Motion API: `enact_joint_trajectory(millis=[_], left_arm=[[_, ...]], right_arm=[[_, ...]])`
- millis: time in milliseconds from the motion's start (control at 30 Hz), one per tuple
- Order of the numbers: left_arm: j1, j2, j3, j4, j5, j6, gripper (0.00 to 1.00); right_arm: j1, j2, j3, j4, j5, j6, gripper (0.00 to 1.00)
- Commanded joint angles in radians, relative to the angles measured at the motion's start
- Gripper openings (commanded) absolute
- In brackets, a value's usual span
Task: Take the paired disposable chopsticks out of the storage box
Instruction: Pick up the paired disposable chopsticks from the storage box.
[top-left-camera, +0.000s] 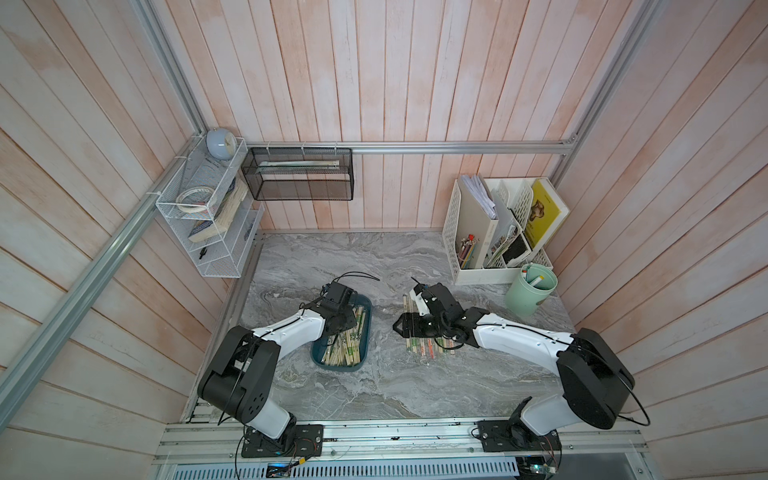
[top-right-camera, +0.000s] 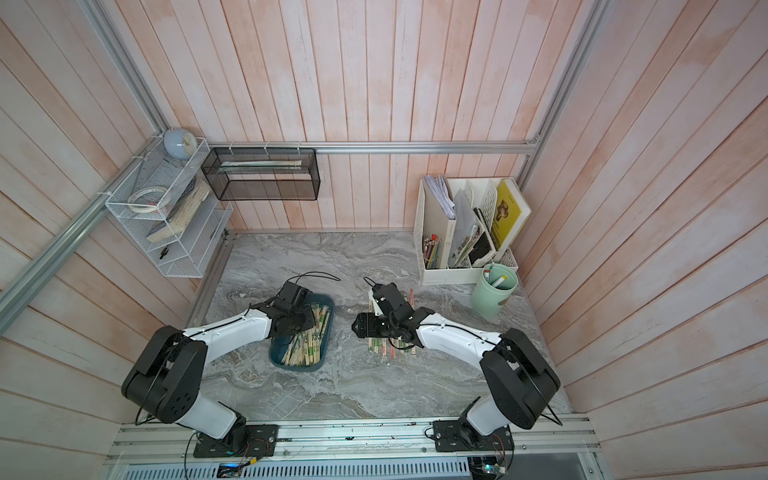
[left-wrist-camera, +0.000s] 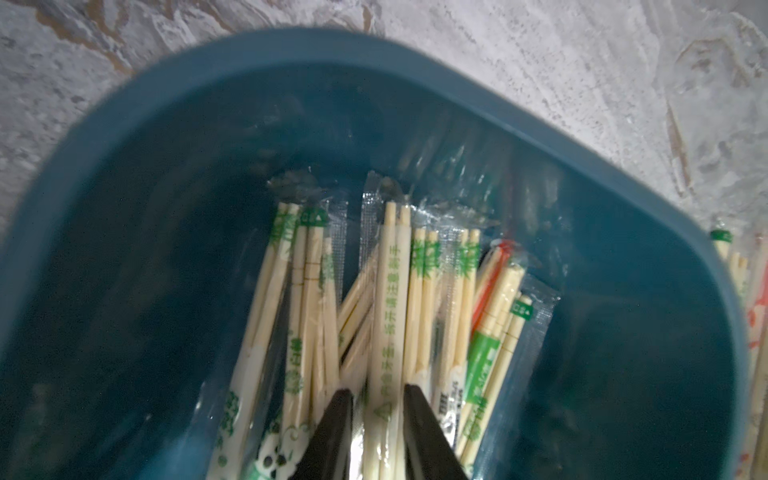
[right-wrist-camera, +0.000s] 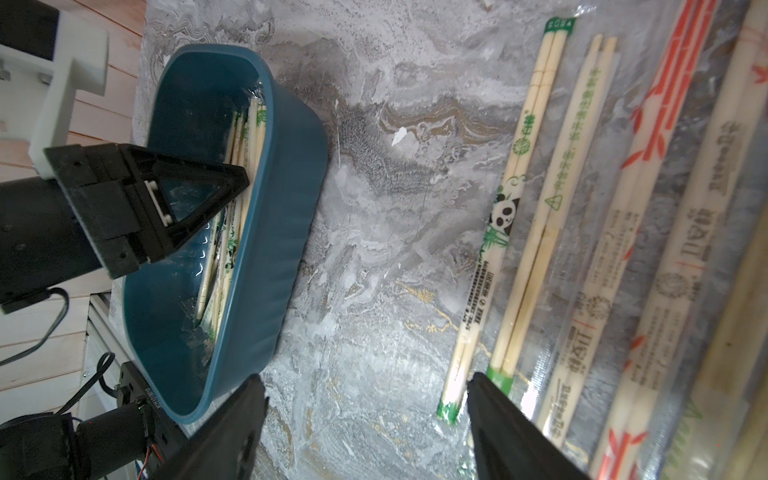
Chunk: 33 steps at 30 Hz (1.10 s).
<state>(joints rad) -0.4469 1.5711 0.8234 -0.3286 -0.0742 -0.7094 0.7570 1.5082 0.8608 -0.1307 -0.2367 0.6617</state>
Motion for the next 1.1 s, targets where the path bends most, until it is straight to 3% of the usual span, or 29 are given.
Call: enact_joint_trajectory(millis=[0,633,733,1067], left_arm=[[0.005,0.019,-0.003,0.018,0.013,0.014,0.25],[0.005,0.060,0.011,0.006,0.010,0.016,0.25],[0.005,0.060,0.010,0.010,0.014,0.019,0.20],[0.005,0.060,0.009,0.009,0.016,0.019,0.16]], right_arm=[[0.006,0.000,-0.014,-0.007,0.014,-0.001,0.78],[0.007,0.006,-0.032,0.009,0.019,-0.002,0.78],[0.007,0.004,-0.038,0.011,0.022,-0.003,0.78],[0.005,0.002,-0.043,0.011,0.026,-0.007,0.78]])
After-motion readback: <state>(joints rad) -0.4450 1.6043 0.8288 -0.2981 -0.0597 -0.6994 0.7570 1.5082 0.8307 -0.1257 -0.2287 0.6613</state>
